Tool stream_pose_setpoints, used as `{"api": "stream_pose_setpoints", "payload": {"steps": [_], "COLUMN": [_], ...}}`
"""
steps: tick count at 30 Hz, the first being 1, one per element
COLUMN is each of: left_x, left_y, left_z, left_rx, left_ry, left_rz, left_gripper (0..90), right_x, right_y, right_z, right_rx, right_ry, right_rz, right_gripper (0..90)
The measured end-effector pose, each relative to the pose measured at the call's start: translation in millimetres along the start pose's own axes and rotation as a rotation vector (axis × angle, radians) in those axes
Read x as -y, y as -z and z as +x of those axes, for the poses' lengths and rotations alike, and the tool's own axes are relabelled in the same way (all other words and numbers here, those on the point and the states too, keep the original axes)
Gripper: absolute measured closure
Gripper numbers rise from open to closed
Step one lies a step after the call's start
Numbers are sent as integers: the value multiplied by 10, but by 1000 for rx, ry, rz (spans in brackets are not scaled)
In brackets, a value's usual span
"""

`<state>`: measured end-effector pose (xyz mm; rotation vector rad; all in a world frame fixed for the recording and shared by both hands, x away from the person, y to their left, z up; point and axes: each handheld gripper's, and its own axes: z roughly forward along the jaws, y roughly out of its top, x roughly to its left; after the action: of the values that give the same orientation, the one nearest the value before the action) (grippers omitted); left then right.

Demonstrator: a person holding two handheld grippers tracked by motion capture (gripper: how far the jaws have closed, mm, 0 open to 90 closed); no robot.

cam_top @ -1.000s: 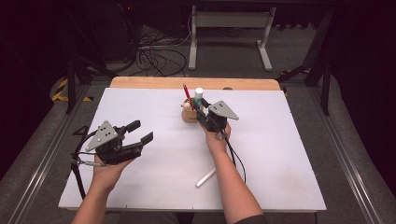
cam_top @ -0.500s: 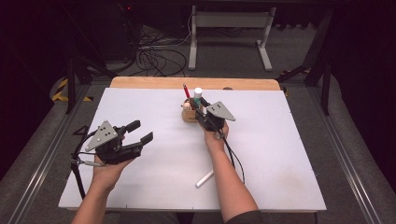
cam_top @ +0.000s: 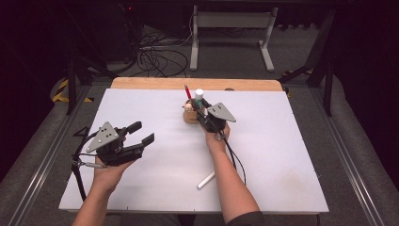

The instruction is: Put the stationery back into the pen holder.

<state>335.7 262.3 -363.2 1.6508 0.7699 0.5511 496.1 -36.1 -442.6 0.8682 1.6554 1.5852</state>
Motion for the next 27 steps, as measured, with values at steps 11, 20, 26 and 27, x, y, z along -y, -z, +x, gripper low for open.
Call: {"api": "stream_pose_setpoints", "payload": {"steps": [11, 20, 26, 27], "left_x": [-1, -2, -3, -3], "left_y": [3, 2, 2, 0], "left_z": [1, -2, -3, -3], "left_rx": [1, 4, 5, 4], "left_ry": [1, 1, 0, 0], "left_rz": [-2, 1, 1, 1], "left_gripper": [351, 353, 355, 355], "right_x": [56, 38, -13, -19], "right_y": [-19, 2, 33, 40], "right_z": [-3, -3, -4, -3], "right_rx": [3, -15, -19, -19], "right_ry": [-14, -23, -16, -18], "right_rz": [53, 62, 41, 40], "right_gripper": [651, 587, 561, 552]}}
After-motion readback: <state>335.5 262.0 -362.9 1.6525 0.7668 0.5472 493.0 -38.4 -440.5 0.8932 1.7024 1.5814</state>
